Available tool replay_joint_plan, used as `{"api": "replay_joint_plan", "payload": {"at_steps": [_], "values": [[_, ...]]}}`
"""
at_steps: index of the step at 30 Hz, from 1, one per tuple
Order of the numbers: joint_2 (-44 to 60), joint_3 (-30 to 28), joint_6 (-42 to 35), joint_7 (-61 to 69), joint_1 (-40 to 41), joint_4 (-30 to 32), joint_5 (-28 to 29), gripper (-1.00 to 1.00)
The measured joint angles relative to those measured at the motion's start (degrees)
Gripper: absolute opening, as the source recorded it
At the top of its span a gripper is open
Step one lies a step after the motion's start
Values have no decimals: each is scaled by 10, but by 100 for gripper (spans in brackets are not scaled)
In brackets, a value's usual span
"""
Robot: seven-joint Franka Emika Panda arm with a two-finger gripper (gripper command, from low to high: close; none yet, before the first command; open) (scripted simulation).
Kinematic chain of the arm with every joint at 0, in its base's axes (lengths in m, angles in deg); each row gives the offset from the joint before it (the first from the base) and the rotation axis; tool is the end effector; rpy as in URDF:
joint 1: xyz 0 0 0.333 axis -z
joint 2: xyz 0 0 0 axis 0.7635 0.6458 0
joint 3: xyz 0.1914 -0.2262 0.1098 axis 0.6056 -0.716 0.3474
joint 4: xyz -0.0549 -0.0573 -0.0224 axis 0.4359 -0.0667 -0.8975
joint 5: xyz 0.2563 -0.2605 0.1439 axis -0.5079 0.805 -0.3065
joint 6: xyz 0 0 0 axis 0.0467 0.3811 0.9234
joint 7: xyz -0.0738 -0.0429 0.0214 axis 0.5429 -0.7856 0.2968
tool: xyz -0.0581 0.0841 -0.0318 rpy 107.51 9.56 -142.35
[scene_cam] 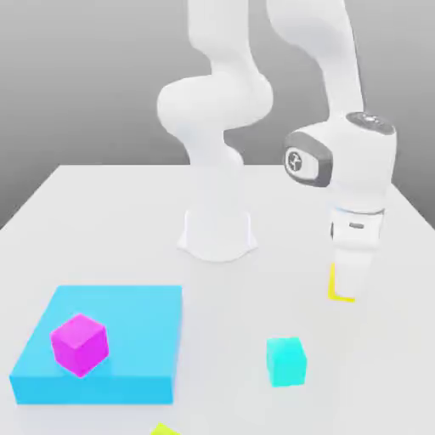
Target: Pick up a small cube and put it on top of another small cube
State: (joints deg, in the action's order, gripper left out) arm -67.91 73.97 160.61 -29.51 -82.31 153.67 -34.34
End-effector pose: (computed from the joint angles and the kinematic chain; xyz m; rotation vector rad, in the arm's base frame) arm 0.3080 0.2019 0.1943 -3.0474 -0.7552 0.0125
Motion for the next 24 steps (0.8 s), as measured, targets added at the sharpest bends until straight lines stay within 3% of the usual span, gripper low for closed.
{"api": "replay_joint_plan", "payload": {"at_steps": [15,19,20,24], "values": [[140,-127,-171,289,251,-307,-51,-100],[212,-116,-123,323,280,-331,-78,-100],[226,-112,-111,327,284,-333,-83,100],[226,-112,-111,327,284,-333,-83,100]]}}
